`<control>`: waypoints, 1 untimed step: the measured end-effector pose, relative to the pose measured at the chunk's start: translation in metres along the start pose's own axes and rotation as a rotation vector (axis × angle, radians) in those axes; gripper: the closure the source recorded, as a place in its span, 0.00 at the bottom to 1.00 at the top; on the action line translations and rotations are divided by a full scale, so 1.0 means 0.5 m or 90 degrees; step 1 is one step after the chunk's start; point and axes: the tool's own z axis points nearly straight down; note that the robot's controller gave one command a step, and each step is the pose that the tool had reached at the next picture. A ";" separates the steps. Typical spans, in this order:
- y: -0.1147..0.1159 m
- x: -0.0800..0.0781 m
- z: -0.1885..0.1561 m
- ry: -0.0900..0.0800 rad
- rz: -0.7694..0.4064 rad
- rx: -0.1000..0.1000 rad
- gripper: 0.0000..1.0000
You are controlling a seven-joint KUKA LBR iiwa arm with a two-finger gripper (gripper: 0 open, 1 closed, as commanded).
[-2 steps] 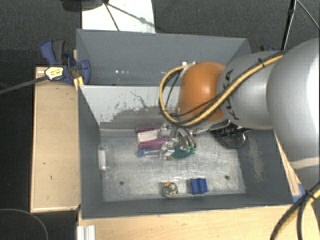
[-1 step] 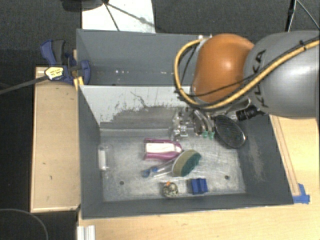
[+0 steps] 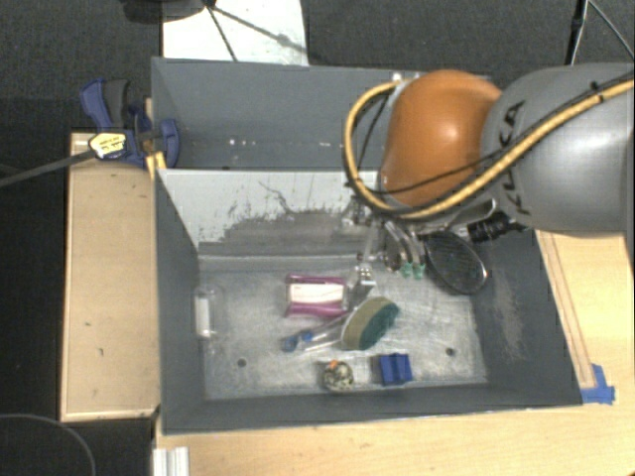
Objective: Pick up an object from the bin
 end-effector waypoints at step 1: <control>-0.052 0.034 0.210 -0.016 -0.147 -0.002 0.00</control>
Offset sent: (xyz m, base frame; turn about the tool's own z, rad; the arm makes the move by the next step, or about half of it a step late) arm -0.0292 -0.0300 -0.1275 -0.2392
